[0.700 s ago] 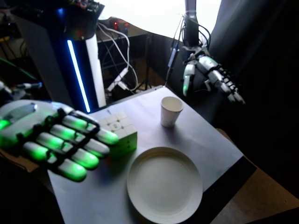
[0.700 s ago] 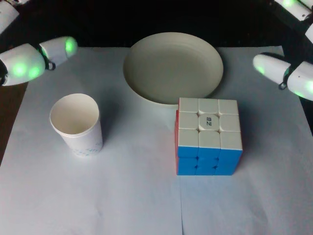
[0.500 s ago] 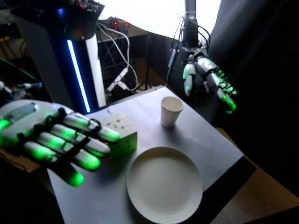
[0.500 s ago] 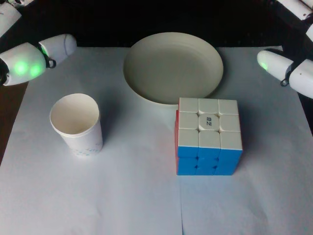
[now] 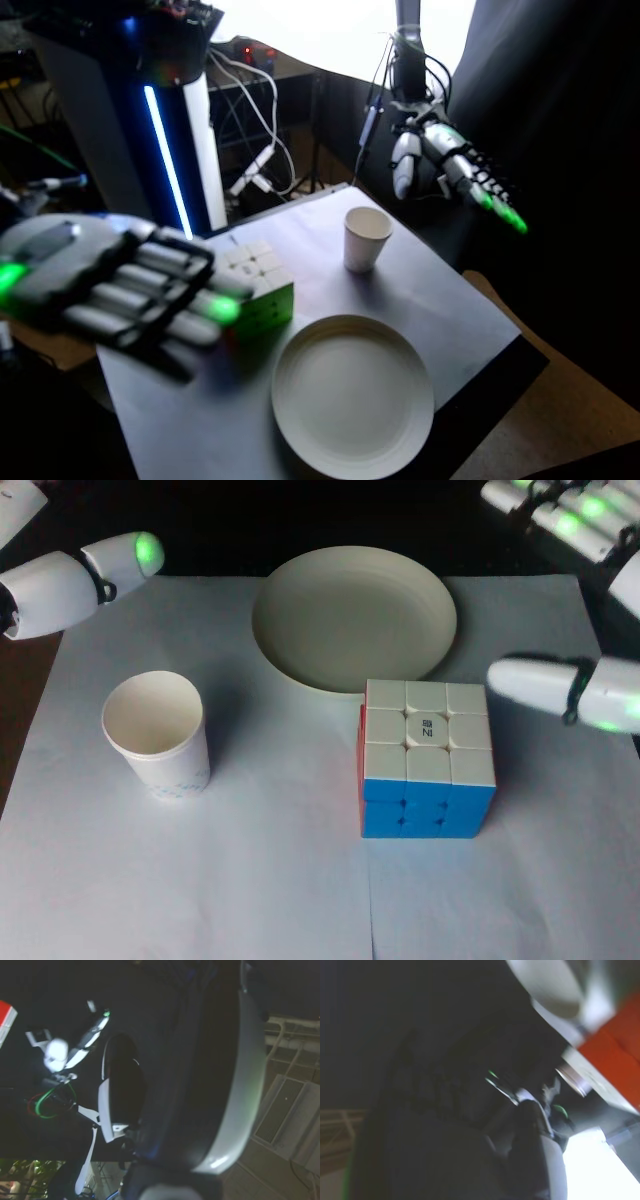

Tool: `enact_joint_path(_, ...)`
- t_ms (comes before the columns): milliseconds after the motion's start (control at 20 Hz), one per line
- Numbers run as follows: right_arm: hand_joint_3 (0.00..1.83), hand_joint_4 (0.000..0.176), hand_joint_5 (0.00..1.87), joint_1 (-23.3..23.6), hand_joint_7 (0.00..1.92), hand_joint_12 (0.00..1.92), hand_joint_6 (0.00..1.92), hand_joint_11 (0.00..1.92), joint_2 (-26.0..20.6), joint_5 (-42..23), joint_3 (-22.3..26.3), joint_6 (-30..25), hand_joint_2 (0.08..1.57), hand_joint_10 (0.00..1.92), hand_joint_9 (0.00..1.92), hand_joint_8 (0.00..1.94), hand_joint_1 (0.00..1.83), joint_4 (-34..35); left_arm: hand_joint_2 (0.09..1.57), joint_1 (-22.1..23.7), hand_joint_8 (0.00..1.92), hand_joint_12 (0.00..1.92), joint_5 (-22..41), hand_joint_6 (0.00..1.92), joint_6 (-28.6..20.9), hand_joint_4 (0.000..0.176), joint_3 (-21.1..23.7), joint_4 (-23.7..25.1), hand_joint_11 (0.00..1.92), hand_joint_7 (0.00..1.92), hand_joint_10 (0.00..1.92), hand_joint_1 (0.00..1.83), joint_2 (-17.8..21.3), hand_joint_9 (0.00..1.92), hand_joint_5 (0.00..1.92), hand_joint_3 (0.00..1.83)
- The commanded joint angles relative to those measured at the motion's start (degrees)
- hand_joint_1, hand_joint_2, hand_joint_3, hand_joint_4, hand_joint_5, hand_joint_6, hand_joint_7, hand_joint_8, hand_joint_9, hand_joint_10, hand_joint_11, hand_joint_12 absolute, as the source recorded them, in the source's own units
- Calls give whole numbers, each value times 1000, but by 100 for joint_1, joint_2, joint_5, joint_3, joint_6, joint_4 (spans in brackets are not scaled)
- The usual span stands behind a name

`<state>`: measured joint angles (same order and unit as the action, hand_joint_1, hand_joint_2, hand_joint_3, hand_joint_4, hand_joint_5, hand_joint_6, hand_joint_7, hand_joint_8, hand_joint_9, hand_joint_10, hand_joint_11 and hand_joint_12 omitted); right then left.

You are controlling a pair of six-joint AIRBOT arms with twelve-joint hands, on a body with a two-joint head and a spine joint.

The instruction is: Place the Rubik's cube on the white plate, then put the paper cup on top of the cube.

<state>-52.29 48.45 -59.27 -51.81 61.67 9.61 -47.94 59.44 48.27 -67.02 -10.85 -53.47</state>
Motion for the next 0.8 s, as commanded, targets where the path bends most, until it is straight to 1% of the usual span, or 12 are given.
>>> enact_joint_path(0,1,6,0,18,0,481,0,0,-1,-723,50,-91,1099,1,2,0,368,-146,1357,74,0,13,710,0,5,106,-38,-87,27,0,0,202,-23,0,0,0)
enact_joint_path(100,0,0,0,-126,0,592,0,0,18,-724,10,-933,1066,7,24,0,438,-607,1368,85,0,35,694,0,4,83,-47,-107,37,0,0,237,-21,0,0,1)
enact_joint_path(150,0,13,0,-186,0,482,0,0,34,-723,3,-1111,1059,0,0,0,472,-707,1368,97,0,262,689,0,5,80,-50,-108,1,0,0,249,-22,0,0,0)
enact_joint_path(200,0,7,0,-278,0,882,0,0,71,-723,5,-1263,1003,0,0,0,510,-828,1370,107,0,241,683,0,5,81,-53,-115,0,0,0,243,-24,0,0,2)
enact_joint_path(300,0,10,0,-429,0,1129,0,0,188,-719,2,-1477,979,3,6,0,535,-996,1365,112,0,244,682,0,8,90,-65,-124,0,0,0,229,-36,0,0,0)
enact_joint_path(400,0,0,0,-476,0,748,0,0,341,-652,-9,-1663,983,0,0,0,558,-1171,1351,136,0,332,679,0,8,99,-66,-133,0,0,0,232,-43,0,0,0)
enact_joint_path(450,0,0,0,-477,0,400,0,0,426,-550,-42,-1663,971,0,0,0,609,-1173,1350,142,0,483,679,1,8,78,-66,-137,0,0,2,236,-44,9,8,0)
enact_joint_path(550,0,17,0,-483,0,632,0,0,635,-368,-169,-1663,969,0,0,0,637,-1171,1355,144,0,589,679,1,9,80,-67,-139,0,0,7,264,-52,29,17,0)
enact_joint_path(600,1,42,0,-475,0,535,0,0,685,-341,-202,-1663,972,0,0,0,670,-1164,1354,145,0,660,679,1,9,98,-68,-139,0,0,6,245,-56,34,11,0)
enact_joint_path(650,3,38,0,-401,0,24,0,0,808,-214,-287,-1663,975,0,0,0,759,-1147,1356,158,0,668,675,1,10,106,-71,-142,0,0,0,251,-66,20,11,1)
enact_joint_path(700,3,27,0,-341,0,0,0,0,883,-113,-346,-1663,975,0,0,0,769,-1147,1355,159,0,703,675,1,10,108,-71,-147,0,0,2,237,-67,25,13,0)
enact_joint_path(750,4,11,0,-237,0,0,0,0,1026,109,-472,-1663,978,0,0,0,691,-1147,1371,157,0,672,674,1,10,77,-71,-153,0,0,3,240,-68,29,17,1)
